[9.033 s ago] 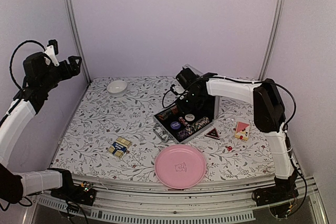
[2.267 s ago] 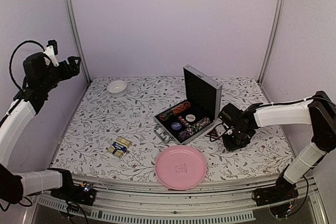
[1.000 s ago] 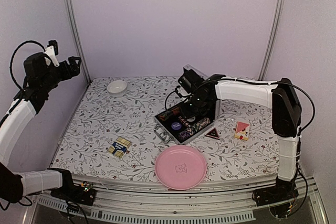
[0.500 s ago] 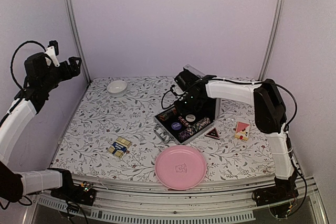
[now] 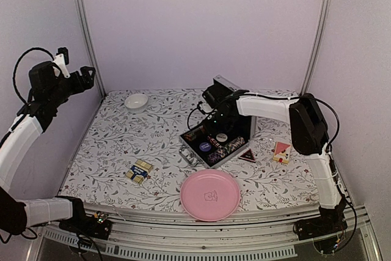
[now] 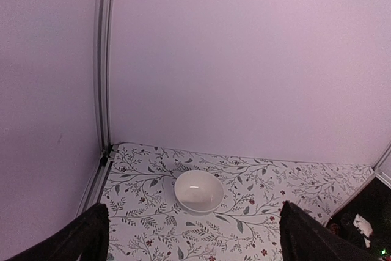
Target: Pack up texas hold em set
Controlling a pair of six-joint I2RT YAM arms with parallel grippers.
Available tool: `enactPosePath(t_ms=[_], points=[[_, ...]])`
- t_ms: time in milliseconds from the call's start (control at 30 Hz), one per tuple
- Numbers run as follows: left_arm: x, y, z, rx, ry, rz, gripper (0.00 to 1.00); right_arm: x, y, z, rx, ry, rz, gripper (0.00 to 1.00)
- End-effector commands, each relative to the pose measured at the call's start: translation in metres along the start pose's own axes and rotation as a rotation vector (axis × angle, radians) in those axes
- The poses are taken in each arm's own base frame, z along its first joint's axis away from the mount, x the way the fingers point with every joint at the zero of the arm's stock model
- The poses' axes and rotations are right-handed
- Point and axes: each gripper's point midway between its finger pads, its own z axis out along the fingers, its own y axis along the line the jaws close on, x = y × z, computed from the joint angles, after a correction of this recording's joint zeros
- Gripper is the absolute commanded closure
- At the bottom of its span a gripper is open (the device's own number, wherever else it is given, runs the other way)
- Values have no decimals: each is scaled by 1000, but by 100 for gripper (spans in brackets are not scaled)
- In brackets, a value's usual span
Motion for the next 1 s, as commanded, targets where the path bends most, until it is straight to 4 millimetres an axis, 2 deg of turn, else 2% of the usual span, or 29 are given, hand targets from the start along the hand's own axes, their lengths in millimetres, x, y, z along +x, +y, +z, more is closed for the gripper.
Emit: enactPosePath(t_ms=[0,33,267,967], points=[[-1,1,1,4,-3,-2,3,-13,-2,6,-9,-28,-10,96],[0,1,1,3,-1,-3,3,-9,-1,13,-8,-14,-12,96],[-1,1,1,2,-2,-3,3,-2,-2,22,-13,6,-11,96],[-2,0,0,7,-3,-3,3,22,-7,19,6,72,-10,96]])
